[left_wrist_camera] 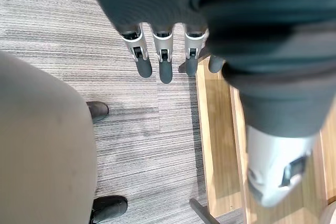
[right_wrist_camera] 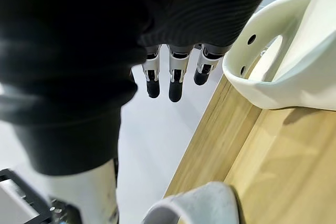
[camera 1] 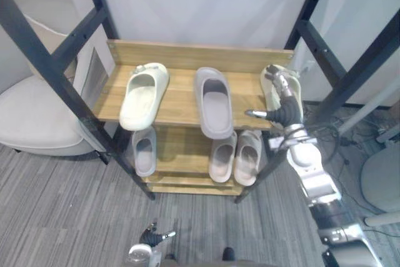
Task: Organize the slippers on the shoe rack
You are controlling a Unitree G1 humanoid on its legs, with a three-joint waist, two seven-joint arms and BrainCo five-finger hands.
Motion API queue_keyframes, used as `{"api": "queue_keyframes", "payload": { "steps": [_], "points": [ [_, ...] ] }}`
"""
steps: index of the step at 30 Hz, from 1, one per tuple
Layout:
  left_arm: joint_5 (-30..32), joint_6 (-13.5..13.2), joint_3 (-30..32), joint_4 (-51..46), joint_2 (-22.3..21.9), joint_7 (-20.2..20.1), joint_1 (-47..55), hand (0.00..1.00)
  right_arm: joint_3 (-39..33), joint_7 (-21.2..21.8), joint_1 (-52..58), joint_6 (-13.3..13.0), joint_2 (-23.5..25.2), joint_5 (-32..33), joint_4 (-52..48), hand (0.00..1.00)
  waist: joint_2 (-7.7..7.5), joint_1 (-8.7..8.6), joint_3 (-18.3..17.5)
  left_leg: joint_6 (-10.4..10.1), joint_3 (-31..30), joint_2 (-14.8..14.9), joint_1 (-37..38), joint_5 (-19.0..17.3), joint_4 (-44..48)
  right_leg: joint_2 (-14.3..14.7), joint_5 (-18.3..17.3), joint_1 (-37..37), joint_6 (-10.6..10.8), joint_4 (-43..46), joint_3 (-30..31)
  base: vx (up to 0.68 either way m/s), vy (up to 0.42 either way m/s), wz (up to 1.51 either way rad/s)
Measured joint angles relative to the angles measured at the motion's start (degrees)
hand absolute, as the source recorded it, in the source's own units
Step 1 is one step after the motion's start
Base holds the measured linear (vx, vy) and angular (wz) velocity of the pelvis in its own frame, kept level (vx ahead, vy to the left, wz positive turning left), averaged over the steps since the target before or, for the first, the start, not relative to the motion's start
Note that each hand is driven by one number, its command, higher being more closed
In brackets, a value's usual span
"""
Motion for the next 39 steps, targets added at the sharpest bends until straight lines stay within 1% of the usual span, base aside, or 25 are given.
{"api": "queue_keyframes", "payload": {
  "steps": [3,5,9,11,14,18,22,26,30,31,34,39],
  "points": [
    [0.0,0.0,0.0,-1.0,0.2,0.0,0.0,0.0,0.0,0.0,-4.2,1.1,-0.2,-0.1,4.1,0.0,-0.43,0.86,0.6,0.0,0.1,0.0,-0.3,0.1,0.0,0.0,0.0,-0.5,0.0,0.3,0.1,0.0,0.0,0.0],
    [-0.1,-0.1,0.1,-1.6,0.4,0.0,0.0,0.0,0.1,-0.1,-6.7,1.4,-0.2,-0.1,6.6,0.0,-0.96,1.31,0.9,0.0,0.0,-0.1,-0.3,0.1,0.0,-0.1,0.0,-0.5,0.0,0.3,0.1,0.0,0.0,0.0],
    [-0.1,-0.1,0.4,-2.2,0.7,0.0,0.0,0.0,0.2,-0.1,-10.2,1.4,-0.3,0.0,9.3,0.0,-1.54,1.73,1.4,0.1,0.0,-0.3,-0.4,0.1,-0.1,-0.3,0.0,-0.6,0.0,0.3,0.0,0.0,0.0,0.0],
    [-0.1,-0.1,2.3,-2.4,0.6,0.1,0.0,0.0,0.4,-0.1,-12.8,1.4,-0.3,0.0,11.7,0.0,-2.01,1.93,2.1,0.2,-0.2,-0.5,-0.6,0.2,-0.2,-0.5,0.0,-0.7,0.0,0.3,-0.2,-0.01,0.021,0.04],
    [-0.2,-0.1,2.3,-3.1,0.7,0.1,0.0,0.0,1.1,0.0,-16.0,1.4,-0.3,0.0,14.7,0.0,-2.3,2.25,2.4,0.3,-0.5,-0.7,-1.3,0.3,-0.1,-0.7,0.0,-1.3,0.0,0.4,-0.5,0.0,0.013,0.05],
    [-0.4,-0.3,2.4,-3.5,0.7,0.2,0.0,0.0,3.5,0.1,-18.6,1.5,-0.2,0.0,15.5,0.0,-2.37,2.44,3.0,0.3,-0.7,-0.7,-1.5,0.3,-0.1,-0.7,0.0,-1.4,0.0,0.4,-0.7,0.01,0.005,0.04],
    [-0.8,-0.3,2.4,-4.3,0.9,0.2,0.0,0.0,5.1,0.6,-22.5,1.6,-0.2,0.0,20.9,0.0,-2.85,3.16,3.3,0.3,-1.0,-0.7,-1.6,0.3,-0.2,-0.7,0.0,-1.4,0.0,0.4,-0.8,0.0,0.006,0.04],
    [-1.6,-0.5,2.6,-5.4,1.2,0.2,-0.2,0.0,6.0,1.2,-25.6,1.9,-0.1,0.0,24.1,0.0,-3.38,3.92,4.9,0.2,-1.0,-0.7,-1.8,0.3,-0.1,-0.8,0.0,-1.4,0.0,0.4,-0.8,-0.01,0.0,0.0],
    [-2.7,-1.2,2.9,-5.4,1.2,0.3,-0.6,0.0,8.8,1.7,-30.1,2.7,-0.1,0.1,26.8,0.0,-3.36,4.08,6.0,0.3,-1.4,-0.7,-2.2,0.4,0.1,-0.8,0.0,-1.6,0.0,0.4,-0.9,-0.02,0.0,0.03],
    [-3.0,-1.2,3.2,-5.4,1.2,0.3,-0.8,0.0,9.8,2.2,-31.8,2.7,0.1,0.1,28.3,1.0,-3.39,4.27,6.3,0.3,-1.4,-0.6,-2.2,0.4,0.1,-0.8,0.0,-1.6,0.0,0.4,-1.0,-0.02,-0.002,0.05],
    [-3.2,-1.2,3.4,-5.3,1.1,0.3,-1.3,0.0,10.7,2.8,-34.5,2.9,0.2,0.0,29.9,1.0,-3.41,5.08,7.0,0.3,-1.5,-0.6,-2.3,0.4,0.2,-0.8,0.0,-1.6,0.0,0.4,-1.0,-0.01,0.0,0.01],
    [-3.6,-1.1,3.4,-5.3,1.2,0.3,-1.4,0.0,13.4,4.5,-37.6,2.9,0.3,0.0,31.2,1.0,-3.45,5.23,7.0,0.3,-1.9,-0.7,-2.5,0.4,0.2,-0.9,-0.2,-1.6,0.2,0.5,-1.2,0.0,0.006,0.04]
  ]
}}
